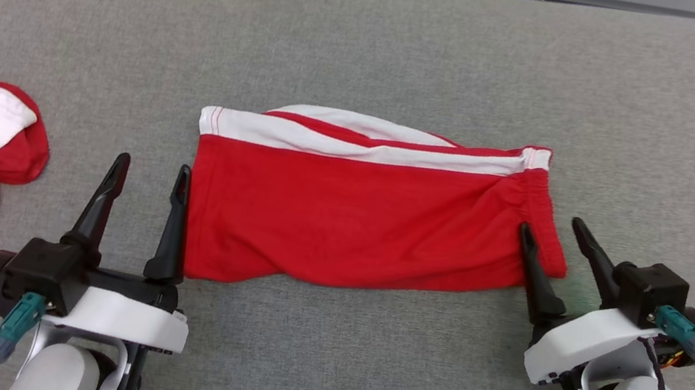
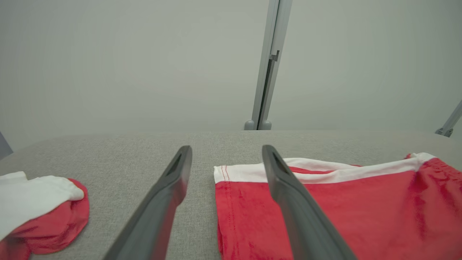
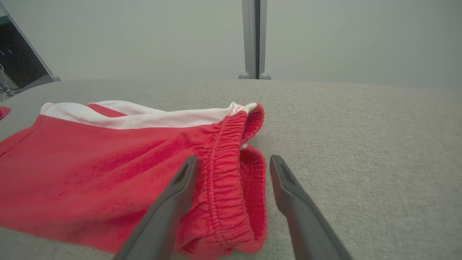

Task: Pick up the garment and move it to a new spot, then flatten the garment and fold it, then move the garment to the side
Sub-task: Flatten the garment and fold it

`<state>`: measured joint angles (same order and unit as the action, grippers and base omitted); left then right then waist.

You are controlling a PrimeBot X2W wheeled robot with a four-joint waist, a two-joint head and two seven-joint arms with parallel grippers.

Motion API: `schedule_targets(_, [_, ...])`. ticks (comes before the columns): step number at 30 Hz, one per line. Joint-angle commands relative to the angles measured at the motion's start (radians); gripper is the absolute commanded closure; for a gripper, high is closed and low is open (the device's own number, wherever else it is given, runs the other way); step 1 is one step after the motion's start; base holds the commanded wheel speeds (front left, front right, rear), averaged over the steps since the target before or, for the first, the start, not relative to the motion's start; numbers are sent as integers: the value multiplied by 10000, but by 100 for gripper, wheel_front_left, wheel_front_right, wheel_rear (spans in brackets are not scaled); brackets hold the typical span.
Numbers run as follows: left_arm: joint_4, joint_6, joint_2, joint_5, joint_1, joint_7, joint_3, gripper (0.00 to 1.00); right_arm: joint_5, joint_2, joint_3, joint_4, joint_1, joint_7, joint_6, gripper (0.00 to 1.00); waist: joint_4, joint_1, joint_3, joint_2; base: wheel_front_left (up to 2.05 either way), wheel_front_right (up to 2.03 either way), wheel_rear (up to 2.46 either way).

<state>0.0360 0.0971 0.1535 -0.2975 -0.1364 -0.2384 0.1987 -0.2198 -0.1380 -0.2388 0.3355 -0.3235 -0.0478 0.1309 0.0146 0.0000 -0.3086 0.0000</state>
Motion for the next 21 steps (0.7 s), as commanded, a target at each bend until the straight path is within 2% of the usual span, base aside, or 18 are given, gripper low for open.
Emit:
schedule_targets(1, [106,-67,-9,39,-254,-88,21,0,-114,7,68,326,-219,-71,-3,0,243,0,-282,0,0,0,0])
schedule_targets(4, [312,-141,-102,54,-415,-160,61,0,-218,47,198,1147,-497,-145,-3,0,334,0,-431,0,0,0,0])
schedule_targets(8, [471,-189,-149,71,-580,-208,25,0,-580,82,-137,1928,-624,37,-5,0,368,0,-542,0,0,0,0])
schedule_targets(9, [487,-210,-146,75,-614,-223,4,0,-758,102,-263,2052,-624,97,-5,32,362,0,-560,0,0,0,0])
schedule_targets(10, [500,-229,-151,82,-636,-238,-9,0,-855,58,-363,2126,-649,82,-2,59,353,0,-571,0,0,0,0])
schedule_targets(11, [511,-236,-148,84,-636,-246,-29,0,-1074,65,-461,2174,-643,54,-3,100,337,0,-575,0,0,0,0])
schedule_targets(21, [565,-306,-103,174,-719,-273,-164,0,-2158,-555,-708,2216,-446,-356,-22,100,102,0,-532,0,0,0,0])
